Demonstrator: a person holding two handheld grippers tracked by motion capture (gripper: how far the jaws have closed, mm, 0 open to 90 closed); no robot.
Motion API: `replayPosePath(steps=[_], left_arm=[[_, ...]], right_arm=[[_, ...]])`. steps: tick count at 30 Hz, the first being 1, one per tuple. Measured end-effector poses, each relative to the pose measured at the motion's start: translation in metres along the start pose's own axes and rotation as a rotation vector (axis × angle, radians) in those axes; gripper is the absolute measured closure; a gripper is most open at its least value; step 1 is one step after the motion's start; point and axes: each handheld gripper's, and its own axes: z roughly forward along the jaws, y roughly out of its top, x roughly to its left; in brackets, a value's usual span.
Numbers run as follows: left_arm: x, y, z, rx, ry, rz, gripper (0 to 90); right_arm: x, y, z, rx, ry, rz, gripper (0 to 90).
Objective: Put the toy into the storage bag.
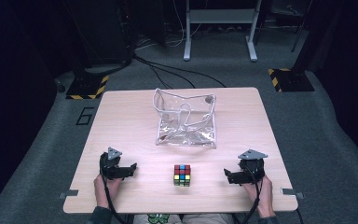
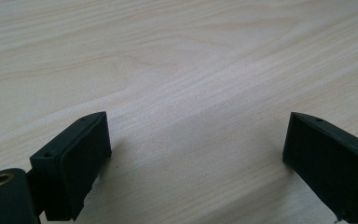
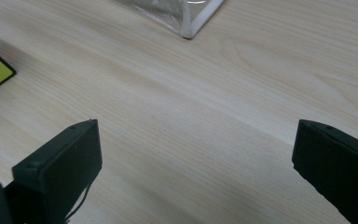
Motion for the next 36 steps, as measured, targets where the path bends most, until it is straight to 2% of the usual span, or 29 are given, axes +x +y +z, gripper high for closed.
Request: replayPosePath(steps=[10, 19, 36], left_arm=[[0.000, 0.000, 0.000, 0.000, -0.003, 0.003, 7.2], [0.000, 0.000, 0.000, 0.000, -0.007, 0.007, 7.2], [0.000, 0.000, 0.000, 0.001, -0.008, 0.007, 7.3]], right_arm=[[0.015, 0.013, -0.004, -0.013, 0.043, -0.046, 1.3], [0.039, 0.029, -0.005, -0.027, 0.104, -0.114, 1.8], [0.074, 0.045, 0.004, -0.002, 0.168, -0.232, 3.0]])
